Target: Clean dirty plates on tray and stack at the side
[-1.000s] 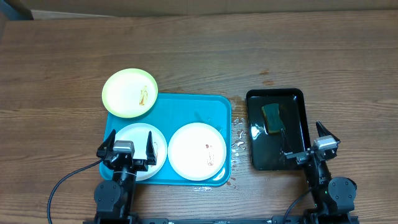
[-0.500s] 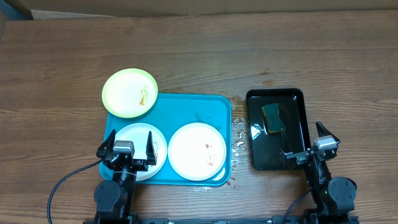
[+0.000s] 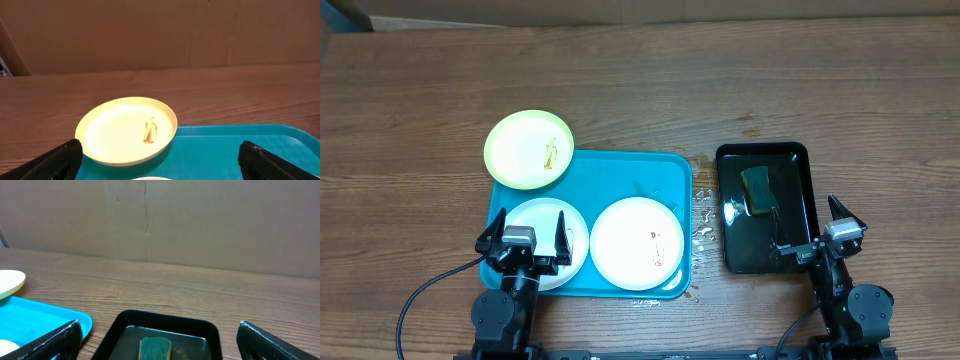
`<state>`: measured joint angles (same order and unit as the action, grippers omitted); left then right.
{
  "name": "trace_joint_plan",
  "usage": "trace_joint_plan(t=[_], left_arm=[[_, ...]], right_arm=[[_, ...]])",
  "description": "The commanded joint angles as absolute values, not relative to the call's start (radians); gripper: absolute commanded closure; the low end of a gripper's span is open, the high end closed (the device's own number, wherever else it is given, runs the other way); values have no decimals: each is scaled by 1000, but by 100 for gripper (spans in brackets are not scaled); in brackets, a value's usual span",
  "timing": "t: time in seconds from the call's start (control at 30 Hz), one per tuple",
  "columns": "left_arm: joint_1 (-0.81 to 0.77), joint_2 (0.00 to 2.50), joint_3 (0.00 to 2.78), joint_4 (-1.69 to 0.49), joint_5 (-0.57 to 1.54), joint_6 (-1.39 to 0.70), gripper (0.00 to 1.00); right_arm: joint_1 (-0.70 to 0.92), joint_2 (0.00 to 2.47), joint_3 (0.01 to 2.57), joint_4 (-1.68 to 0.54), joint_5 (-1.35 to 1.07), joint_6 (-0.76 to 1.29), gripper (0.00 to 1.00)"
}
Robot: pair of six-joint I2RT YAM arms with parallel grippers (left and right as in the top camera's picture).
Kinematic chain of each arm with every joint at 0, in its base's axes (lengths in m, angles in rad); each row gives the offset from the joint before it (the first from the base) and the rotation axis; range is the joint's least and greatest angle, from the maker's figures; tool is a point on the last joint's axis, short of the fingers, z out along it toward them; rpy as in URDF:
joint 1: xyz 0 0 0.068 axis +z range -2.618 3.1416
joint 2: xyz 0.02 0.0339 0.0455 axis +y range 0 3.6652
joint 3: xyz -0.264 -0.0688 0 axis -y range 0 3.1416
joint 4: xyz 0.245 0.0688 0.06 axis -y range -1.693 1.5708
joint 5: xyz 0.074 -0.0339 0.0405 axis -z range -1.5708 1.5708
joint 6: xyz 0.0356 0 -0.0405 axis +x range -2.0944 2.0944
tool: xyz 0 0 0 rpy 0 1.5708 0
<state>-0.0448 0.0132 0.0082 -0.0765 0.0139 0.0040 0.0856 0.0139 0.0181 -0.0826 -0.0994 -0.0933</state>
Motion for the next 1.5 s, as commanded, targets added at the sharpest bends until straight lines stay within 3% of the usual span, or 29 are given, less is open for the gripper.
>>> trace_joint_plan(t=[0.0, 0.7, 0.83, 1.0, 1.23, 1.47], left_arm=[[-43, 4, 5, -78, 19, 27, 0], [-43, 4, 5, -78, 19, 27, 0], [-43, 4, 5, -78, 19, 27, 0], [-43, 4, 5, -63, 18, 26, 0], [-44, 4, 5, -78, 37, 6, 0], [-44, 10, 111, -109, 112, -170, 0]], right_arm=[[82, 4, 8, -77, -95, -98, 0], [83, 4, 8, -71, -115, -97, 0], [83, 4, 8, 12, -177, -97, 0], [83, 5, 51, 30, -196, 59, 0], [83, 107, 334, -210, -197, 132, 0], [83, 480, 872, -646, -208, 128, 0]])
